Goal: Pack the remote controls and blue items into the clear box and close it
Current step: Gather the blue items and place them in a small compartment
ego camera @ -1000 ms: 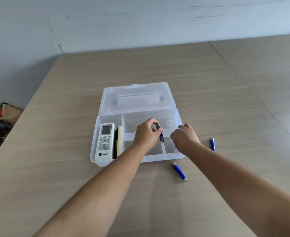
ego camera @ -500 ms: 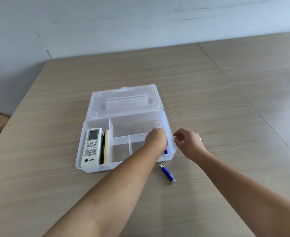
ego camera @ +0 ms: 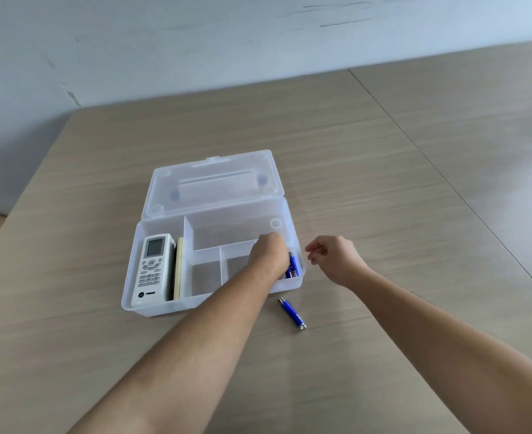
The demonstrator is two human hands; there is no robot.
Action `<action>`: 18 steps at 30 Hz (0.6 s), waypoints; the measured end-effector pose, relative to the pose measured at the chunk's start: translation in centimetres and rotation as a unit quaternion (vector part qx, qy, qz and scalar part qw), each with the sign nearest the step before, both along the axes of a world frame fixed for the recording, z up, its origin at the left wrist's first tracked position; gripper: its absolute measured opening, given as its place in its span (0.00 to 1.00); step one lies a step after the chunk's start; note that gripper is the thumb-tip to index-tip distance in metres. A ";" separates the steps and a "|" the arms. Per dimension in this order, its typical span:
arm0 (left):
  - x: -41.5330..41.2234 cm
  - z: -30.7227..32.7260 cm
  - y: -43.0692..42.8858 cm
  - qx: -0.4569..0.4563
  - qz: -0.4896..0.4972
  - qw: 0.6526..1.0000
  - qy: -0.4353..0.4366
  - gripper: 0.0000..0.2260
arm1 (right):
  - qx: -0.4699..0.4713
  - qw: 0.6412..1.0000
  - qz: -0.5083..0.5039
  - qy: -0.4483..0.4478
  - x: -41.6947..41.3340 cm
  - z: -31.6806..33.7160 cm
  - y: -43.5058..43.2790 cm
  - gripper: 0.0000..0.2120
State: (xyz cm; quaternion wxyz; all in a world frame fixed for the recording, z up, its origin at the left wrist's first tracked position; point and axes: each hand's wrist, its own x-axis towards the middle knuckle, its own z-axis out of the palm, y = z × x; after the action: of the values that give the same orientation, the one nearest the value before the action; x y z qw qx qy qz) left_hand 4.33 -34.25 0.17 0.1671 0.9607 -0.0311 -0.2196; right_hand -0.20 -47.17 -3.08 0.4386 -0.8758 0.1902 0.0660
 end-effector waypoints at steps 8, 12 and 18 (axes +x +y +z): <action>-4.3 -1.7 4.8 -0.132 -0.311 0.890 -0.306 0.09 | -0.196 0.979 -0.040 0.030 -0.4 -0.3 -4.8 0.12; -6.1 -5.6 6.4 -0.046 -0.417 0.865 -0.276 0.08 | -0.237 0.968 -0.011 0.084 -1.7 -2.2 -4.6 0.12; -6.7 -7.4 5.3 0.039 -0.448 0.868 -0.208 0.13 | -0.239 0.969 -0.009 0.067 -2.8 -3.3 -2.5 0.06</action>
State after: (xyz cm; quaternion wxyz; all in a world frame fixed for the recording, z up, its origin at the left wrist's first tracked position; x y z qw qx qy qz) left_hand -2.35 -28.99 -7.22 0.0030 0.8724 -0.4841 -0.0672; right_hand -2.95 -49.71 -6.41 0.2037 -0.9471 0.2371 0.0732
